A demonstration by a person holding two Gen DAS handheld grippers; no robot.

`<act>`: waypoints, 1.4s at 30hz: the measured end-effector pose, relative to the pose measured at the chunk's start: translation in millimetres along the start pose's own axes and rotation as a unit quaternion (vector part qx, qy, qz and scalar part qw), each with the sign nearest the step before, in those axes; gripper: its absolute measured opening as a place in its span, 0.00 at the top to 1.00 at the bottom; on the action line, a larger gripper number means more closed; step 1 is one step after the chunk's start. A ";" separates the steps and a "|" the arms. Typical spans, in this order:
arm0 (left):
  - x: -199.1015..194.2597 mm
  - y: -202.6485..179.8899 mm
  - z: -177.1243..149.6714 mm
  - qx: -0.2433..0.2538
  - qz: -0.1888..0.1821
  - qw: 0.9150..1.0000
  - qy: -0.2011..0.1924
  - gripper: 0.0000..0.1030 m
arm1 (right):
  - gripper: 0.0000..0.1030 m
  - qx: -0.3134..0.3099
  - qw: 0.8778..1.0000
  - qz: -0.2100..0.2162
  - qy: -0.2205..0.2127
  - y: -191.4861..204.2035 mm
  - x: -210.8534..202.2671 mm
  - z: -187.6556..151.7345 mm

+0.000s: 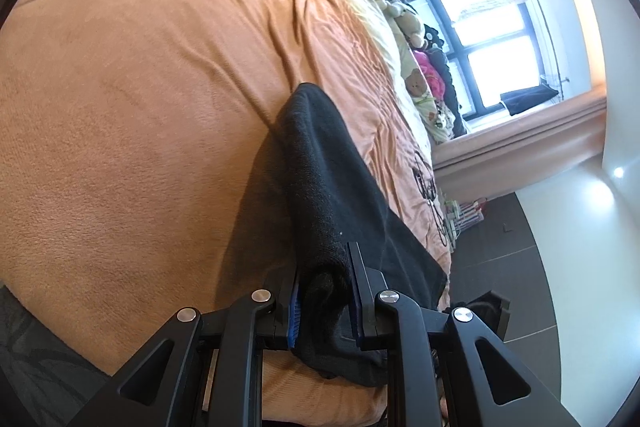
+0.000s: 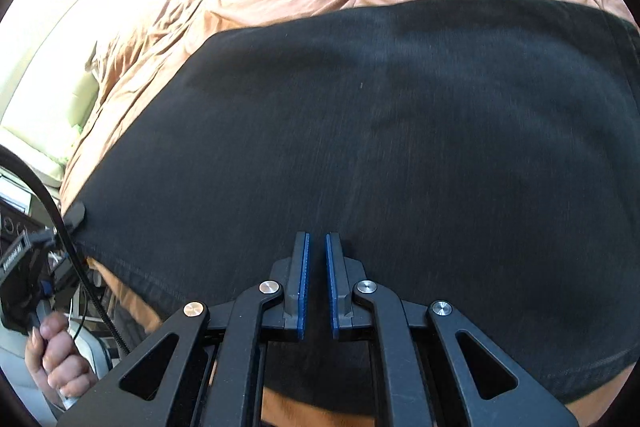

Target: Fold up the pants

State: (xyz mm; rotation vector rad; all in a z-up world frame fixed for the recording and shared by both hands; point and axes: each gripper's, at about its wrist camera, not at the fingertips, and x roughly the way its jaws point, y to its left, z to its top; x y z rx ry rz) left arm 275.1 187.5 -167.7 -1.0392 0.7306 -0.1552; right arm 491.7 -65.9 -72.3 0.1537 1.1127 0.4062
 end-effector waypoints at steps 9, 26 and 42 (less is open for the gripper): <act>1.7 -32.8 7.3 0.032 -0.026 0.999 0.003 0.81 | 0.95 0.006 1.000 0.025 0.007 -6.0 -11.6 -28.8; 38.1 -158.2 9.1 0.144 -0.101 0.984 0.039 0.81 | 0.94 0.063 0.992 0.063 -0.091 -72.5 -99.7 -35.9; 111.4 -270.4 -50.3 0.235 -0.119 0.958 0.113 0.81 | 0.31 0.129 0.967 0.085 -0.201 -161.4 -177.2 -84.0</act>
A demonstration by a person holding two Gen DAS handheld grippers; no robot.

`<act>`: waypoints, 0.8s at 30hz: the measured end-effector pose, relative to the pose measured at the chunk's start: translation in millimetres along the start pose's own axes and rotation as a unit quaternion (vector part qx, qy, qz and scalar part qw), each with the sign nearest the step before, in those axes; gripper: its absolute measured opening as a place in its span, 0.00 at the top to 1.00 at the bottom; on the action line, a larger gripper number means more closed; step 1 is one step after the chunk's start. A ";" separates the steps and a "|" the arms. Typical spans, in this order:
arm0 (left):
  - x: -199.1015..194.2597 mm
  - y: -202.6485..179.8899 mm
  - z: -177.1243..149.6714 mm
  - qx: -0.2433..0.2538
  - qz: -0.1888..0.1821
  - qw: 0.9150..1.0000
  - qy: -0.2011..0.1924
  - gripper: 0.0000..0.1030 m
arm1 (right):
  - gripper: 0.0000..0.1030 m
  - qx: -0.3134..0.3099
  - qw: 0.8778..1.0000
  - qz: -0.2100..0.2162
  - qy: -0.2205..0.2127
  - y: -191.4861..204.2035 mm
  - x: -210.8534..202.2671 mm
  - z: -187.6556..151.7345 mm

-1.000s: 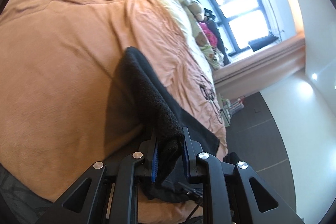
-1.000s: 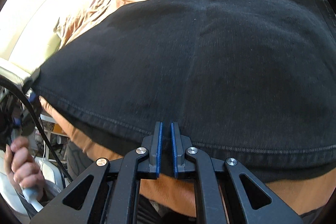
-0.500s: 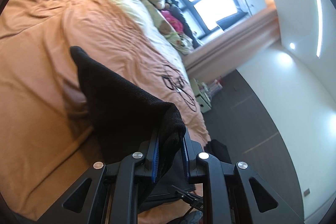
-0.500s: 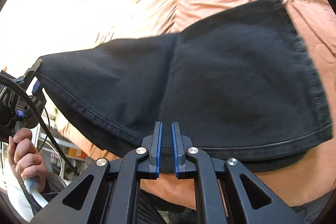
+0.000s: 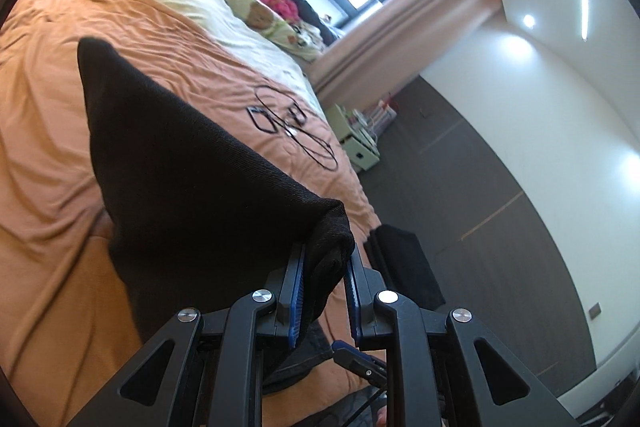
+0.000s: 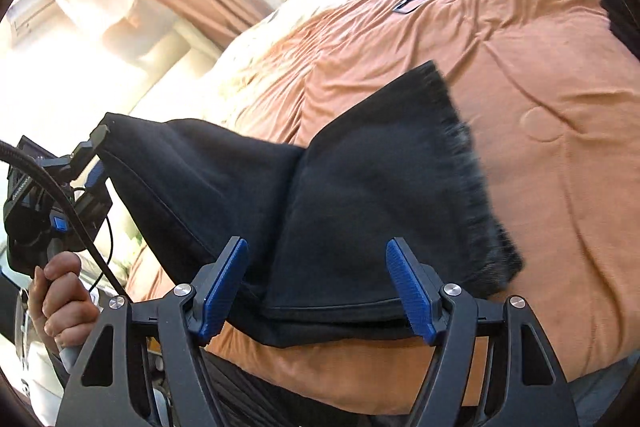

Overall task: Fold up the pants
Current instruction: 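Lower the folded pants onto the bed and open both tools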

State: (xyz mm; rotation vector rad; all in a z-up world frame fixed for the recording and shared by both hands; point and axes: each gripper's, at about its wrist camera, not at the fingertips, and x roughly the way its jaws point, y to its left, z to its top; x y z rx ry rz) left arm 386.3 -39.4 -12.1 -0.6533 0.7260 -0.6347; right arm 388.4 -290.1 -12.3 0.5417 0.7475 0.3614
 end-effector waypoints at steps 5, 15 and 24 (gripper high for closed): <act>38.4 -21.1 -7.5 0.016 -0.005 0.999 0.031 0.81 | 0.32 0.028 0.999 0.000 -0.017 -29.0 -25.4 -6.2; 119.5 -45.0 -46.5 0.021 -0.012 0.994 0.104 0.81 | 0.31 0.075 0.996 -0.021 -0.034 -73.1 -70.2 -24.8; 183.4 -40.6 -93.7 0.005 0.002 0.985 0.175 0.81 | 0.31 0.106 0.993 -0.037 -0.046 -100.6 -99.9 -30.3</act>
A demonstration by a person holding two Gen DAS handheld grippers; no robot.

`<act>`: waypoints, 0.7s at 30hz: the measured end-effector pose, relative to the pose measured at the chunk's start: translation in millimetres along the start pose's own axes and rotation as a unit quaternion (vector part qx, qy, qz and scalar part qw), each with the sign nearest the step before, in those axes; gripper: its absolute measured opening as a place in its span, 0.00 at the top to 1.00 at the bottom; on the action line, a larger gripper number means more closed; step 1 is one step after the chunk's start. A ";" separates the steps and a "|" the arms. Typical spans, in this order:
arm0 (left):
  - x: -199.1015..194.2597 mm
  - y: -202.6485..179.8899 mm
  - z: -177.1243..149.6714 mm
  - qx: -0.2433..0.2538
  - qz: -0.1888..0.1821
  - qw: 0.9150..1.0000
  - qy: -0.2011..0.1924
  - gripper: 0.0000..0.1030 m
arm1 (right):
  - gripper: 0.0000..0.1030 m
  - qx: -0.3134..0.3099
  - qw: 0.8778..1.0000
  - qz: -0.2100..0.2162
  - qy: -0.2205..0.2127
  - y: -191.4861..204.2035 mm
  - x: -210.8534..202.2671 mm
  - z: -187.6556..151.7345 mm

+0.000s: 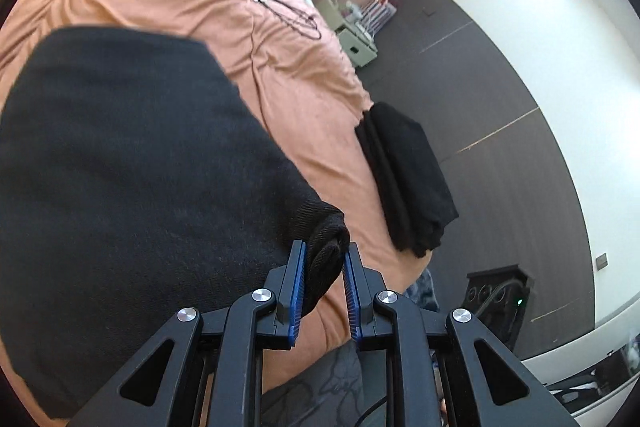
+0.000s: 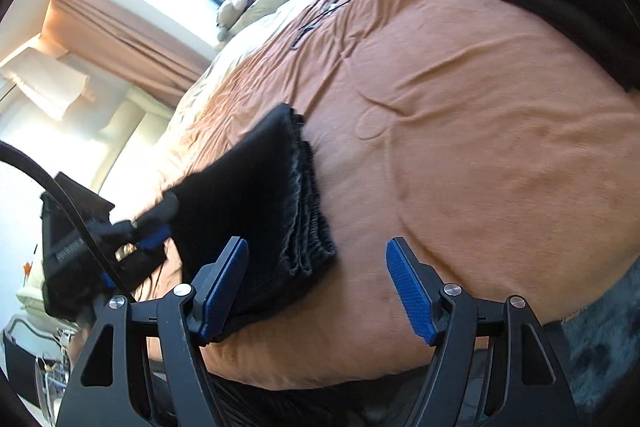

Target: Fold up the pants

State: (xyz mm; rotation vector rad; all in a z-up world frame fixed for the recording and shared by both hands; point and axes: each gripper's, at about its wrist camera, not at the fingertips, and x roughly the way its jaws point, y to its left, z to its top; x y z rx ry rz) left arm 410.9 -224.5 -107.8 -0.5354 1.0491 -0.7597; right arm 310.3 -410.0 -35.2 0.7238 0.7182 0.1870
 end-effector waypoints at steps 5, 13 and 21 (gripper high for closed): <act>-4.1 -3.6 -2.5 0.007 -0.001 1.000 0.005 0.81 | 0.31 0.008 1.000 0.008 -0.010 0.7 -2.4 0.5; -5.1 6.0 -28.4 0.003 -0.009 1.000 0.030 0.81 | 0.32 -0.001 1.000 0.023 -0.004 3.2 12.4 3.9; 1.2 16.0 -24.7 -0.016 0.000 0.999 0.040 0.38 | 0.31 0.002 0.999 0.028 0.017 6.3 22.7 0.6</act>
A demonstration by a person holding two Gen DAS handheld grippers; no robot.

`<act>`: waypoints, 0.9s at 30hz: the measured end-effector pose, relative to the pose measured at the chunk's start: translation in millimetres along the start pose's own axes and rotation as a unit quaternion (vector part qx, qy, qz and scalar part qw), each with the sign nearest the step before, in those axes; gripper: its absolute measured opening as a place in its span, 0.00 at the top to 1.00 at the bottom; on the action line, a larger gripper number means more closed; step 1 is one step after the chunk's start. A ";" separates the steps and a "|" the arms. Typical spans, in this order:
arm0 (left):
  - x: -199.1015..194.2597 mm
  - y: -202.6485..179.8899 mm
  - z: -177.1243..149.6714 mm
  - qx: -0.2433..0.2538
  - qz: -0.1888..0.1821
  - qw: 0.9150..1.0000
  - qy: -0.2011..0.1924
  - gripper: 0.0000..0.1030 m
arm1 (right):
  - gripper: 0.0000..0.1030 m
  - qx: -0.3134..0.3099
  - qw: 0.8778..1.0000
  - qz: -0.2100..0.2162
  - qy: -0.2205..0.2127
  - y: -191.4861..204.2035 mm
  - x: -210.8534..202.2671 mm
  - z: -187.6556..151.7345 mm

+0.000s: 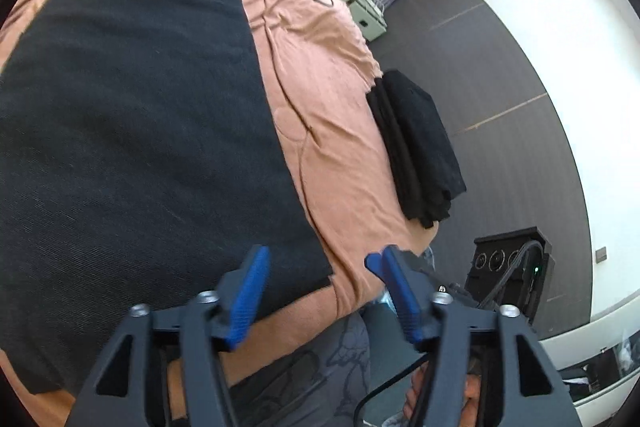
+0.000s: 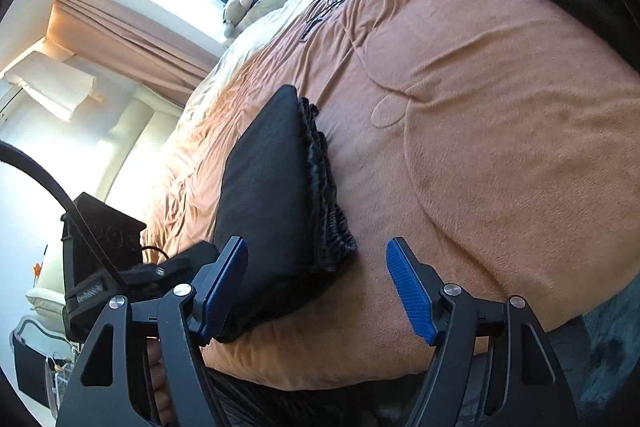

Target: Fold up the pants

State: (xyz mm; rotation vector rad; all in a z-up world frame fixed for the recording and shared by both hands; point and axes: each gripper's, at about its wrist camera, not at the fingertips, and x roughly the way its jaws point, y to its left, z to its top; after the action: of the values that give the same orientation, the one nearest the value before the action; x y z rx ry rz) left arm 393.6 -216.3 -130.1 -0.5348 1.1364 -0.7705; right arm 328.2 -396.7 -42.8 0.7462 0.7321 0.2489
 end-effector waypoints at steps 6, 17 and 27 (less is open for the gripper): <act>-24.2 28.4 5.3 -0.022 0.019 0.999 -0.020 0.38 | 0.32 -0.011 1.000 -0.001 0.020 11.3 20.6 -1.7; -81.8 95.1 10.2 -0.070 0.072 0.992 -0.074 0.38 | 0.90 -0.054 0.998 -0.022 0.037 30.2 48.0 1.6; -114.0 146.0 2.1 -0.114 0.117 0.981 -0.106 0.38 | 0.93 -0.072 0.997 -0.016 0.025 43.4 27.0 -4.1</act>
State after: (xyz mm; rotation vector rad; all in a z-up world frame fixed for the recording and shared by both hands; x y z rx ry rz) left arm 410.0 -35.5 -167.3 -0.6455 1.0707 -0.3711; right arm 347.0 -351.1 -28.7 0.5928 0.7649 0.2890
